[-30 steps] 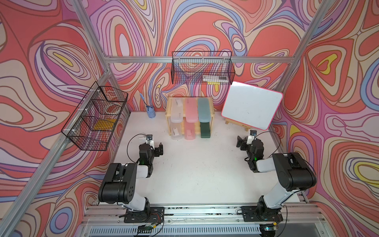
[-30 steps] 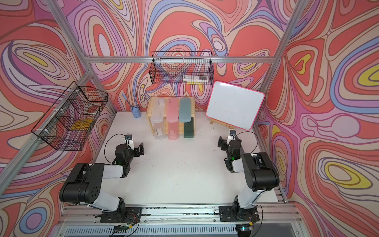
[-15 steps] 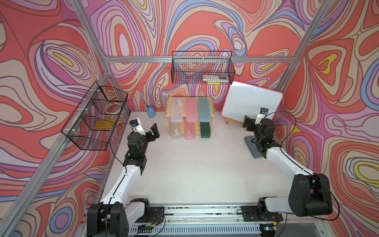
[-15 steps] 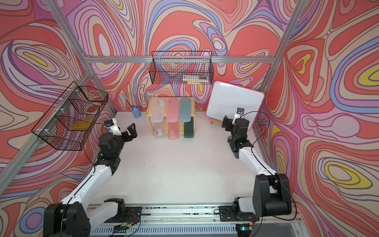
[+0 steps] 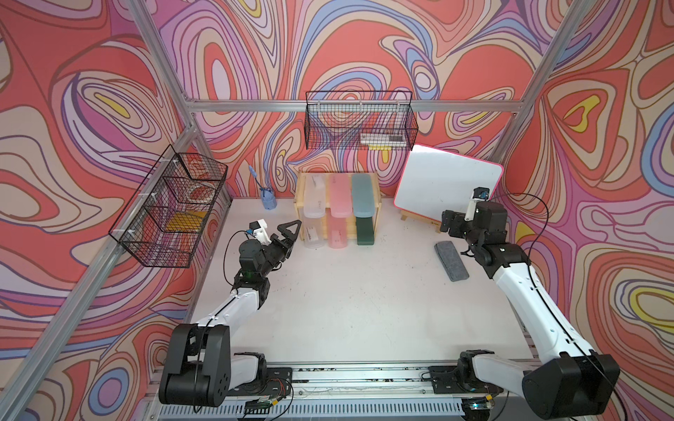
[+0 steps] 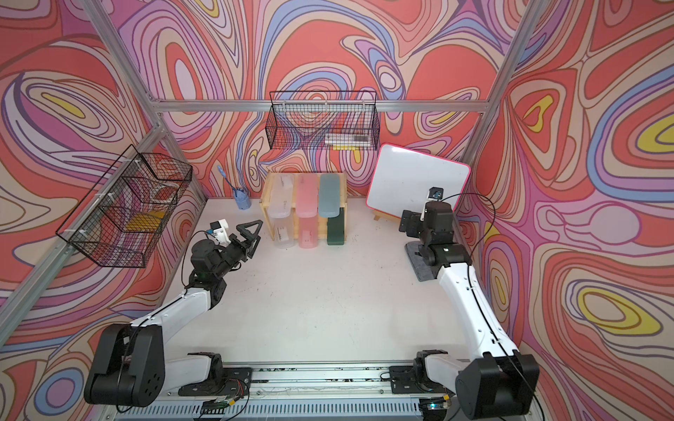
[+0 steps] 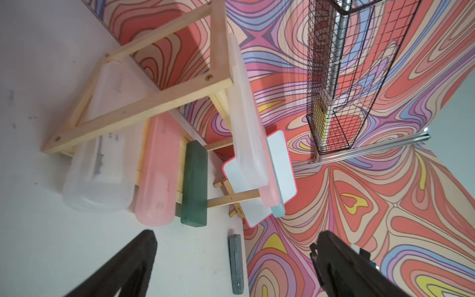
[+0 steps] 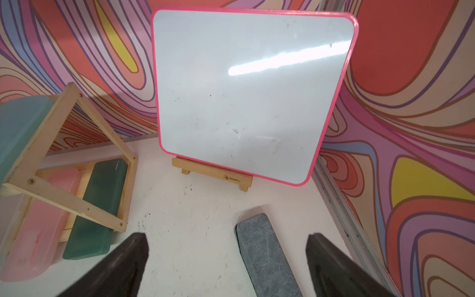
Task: Remove the pencil cases from the shelf
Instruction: Pick up the pencil case from the shelf.
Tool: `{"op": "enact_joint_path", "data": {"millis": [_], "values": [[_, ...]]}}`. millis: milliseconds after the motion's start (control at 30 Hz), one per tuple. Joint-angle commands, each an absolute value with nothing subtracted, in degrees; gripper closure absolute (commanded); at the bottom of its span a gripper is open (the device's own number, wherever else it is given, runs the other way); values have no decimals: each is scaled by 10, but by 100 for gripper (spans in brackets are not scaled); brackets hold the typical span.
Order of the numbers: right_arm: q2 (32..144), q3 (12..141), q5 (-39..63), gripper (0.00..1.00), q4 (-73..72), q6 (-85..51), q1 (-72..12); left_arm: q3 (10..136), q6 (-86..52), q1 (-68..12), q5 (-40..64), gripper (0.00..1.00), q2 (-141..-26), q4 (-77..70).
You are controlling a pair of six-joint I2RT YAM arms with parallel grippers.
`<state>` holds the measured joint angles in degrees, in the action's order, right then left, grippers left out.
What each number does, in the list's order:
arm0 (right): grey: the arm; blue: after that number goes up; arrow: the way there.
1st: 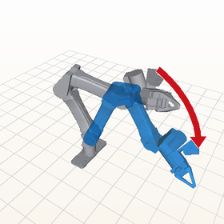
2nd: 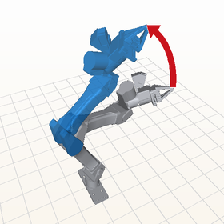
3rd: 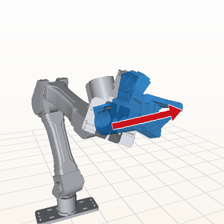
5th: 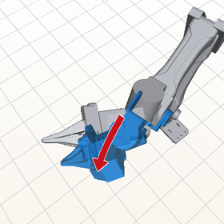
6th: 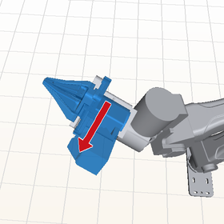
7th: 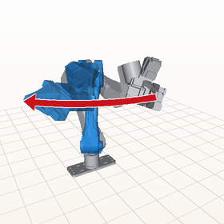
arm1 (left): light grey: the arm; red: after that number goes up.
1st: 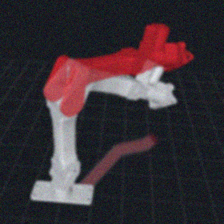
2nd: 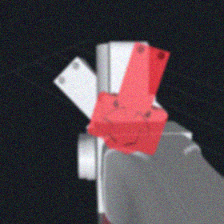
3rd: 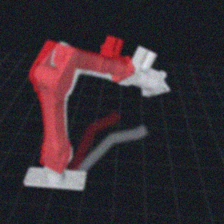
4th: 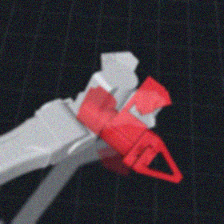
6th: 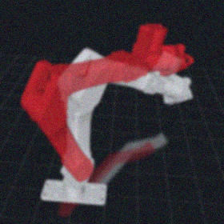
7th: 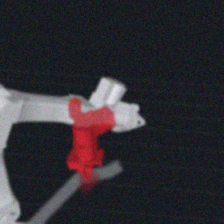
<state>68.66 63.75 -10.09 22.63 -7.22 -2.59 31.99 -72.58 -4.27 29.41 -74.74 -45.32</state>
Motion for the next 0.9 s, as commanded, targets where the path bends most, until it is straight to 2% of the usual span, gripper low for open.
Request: {"op": "enact_joint_path", "data": {"millis": [0, 467, 667, 800, 867], "values": [[683, 648, -88, 2, 260, -85, -29, 360, -772, -81, 284, 1, -789, -530], [705, 686, -65, 2, 270, -97, -29, 429, -831, -105, 224, 1, -967, -659], [712, 686, -69, 2, 253, -95, -31, 477, -863, -112, 221, 8, -1037, -703], [721, 687, -65, 2, 253, -94, -30, 485, -852, -120, 215, 23, -1034, -684], [725, 687, -64, 2, 254, -94, -31, 483, -845, -123, 212, 37, -1024, -668]]}}
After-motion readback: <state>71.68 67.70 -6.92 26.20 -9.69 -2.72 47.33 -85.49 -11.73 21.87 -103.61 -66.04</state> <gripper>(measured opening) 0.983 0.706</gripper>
